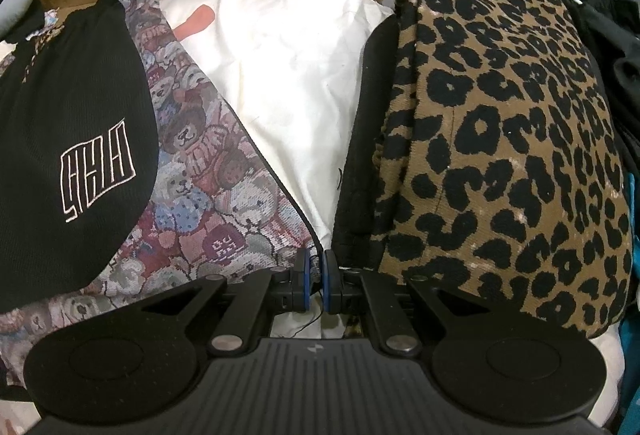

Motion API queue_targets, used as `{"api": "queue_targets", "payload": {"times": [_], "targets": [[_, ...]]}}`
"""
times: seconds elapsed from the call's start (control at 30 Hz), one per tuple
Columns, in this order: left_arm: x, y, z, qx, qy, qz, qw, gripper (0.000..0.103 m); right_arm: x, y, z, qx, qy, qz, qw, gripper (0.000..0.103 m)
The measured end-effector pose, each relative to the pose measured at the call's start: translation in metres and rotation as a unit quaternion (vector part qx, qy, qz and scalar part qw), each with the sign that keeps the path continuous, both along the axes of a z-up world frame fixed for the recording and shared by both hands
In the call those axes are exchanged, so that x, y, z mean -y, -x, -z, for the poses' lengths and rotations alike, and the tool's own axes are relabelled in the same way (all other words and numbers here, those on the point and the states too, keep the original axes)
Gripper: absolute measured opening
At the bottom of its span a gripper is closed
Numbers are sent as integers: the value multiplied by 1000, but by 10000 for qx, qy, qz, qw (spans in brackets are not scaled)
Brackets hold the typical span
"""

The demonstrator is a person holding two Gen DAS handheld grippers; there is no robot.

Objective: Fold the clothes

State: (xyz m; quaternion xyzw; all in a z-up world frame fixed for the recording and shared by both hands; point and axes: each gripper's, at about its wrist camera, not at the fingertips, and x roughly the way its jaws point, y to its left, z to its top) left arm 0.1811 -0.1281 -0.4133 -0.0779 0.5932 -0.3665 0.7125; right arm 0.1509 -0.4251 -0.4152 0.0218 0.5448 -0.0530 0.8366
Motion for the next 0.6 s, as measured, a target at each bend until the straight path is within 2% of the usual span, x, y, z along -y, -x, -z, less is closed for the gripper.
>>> {"api": "queue_targets", "payload": {"times": [0.23,0.33,0.43,0.5,0.57,0.6], "targets": [[-11,10,2,-125,32,125,9998,0,-2,-1,0,-27,65,-23,10000,4],[-16,8,-3,-139,160,107,9997,0,-4,-2,0,-33,126,-80,9999,4],[-17,0,-6,-273,250,286,9989,2,-4,-3,-1,-44,147,-94,9998,4],[-24,-7,-5,-404,226,63,9989,13,-4,-3,-2,-50,147,-96,9998,4],[-33,-14,0,-520,151,-313,9980,34,-4,-2,-3,-49,126,-89,9999,4],[-38,-17,3,-577,113,-501,9970,40,-3,-1,-4,-37,107,-80,9999,4]]}}
